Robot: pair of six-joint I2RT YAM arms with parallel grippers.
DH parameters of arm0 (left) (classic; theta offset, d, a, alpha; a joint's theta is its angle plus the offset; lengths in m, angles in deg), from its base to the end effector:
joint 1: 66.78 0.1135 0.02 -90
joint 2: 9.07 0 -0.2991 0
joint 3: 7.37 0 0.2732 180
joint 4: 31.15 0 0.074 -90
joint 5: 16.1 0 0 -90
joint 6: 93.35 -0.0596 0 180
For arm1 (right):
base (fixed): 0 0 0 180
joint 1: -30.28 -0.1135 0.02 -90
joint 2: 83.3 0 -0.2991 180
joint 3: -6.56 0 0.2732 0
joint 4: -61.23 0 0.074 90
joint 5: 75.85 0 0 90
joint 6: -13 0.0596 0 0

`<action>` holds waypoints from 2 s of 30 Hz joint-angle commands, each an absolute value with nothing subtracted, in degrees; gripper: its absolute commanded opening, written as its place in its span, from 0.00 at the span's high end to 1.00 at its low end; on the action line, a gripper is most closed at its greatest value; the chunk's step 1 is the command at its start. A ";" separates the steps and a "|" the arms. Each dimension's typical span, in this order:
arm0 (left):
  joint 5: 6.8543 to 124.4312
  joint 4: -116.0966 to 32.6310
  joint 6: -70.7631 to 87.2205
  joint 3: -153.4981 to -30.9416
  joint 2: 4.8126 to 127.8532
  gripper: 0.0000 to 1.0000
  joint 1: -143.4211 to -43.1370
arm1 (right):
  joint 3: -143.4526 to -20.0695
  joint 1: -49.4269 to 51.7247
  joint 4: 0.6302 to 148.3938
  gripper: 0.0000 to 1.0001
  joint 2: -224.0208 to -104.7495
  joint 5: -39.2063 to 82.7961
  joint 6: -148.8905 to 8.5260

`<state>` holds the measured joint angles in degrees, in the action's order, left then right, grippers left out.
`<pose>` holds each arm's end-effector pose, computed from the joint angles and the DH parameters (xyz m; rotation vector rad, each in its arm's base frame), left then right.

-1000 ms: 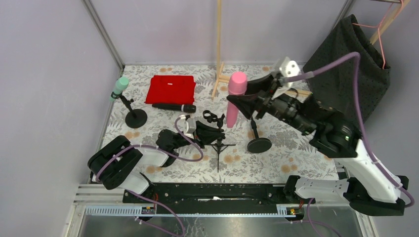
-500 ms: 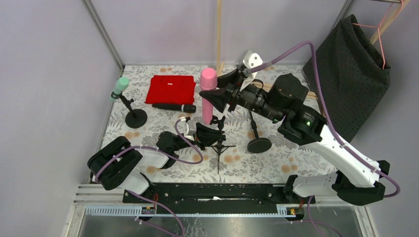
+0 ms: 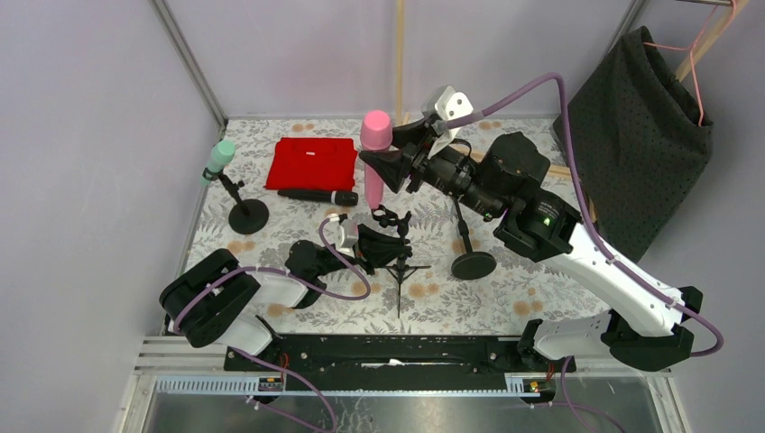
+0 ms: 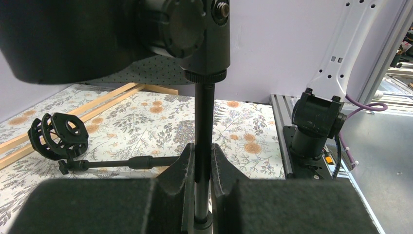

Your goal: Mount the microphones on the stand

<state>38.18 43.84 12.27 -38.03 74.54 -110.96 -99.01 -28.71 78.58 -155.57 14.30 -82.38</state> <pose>0.1656 -0.2095 0.2386 0.8760 1.0502 -1.2572 0.1471 0.2450 0.5851 -0.7131 1.1286 0.7998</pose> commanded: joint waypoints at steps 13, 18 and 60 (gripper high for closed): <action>31.58 48.01 13.76 -35.78 77.19 1.00 -112.22 | -99.90 -28.60 77.00 1.00 -155.62 11.01 -85.21; 31.15 48.01 13.26 -35.83 77.06 1.00 -112.22 | -99.65 -28.61 77.79 1.00 -155.86 11.07 -85.43; 30.09 48.01 13.70 -36.85 78.39 1.00 -112.22 | -95.70 -28.61 81.74 1.00 -155.40 12.32 -82.83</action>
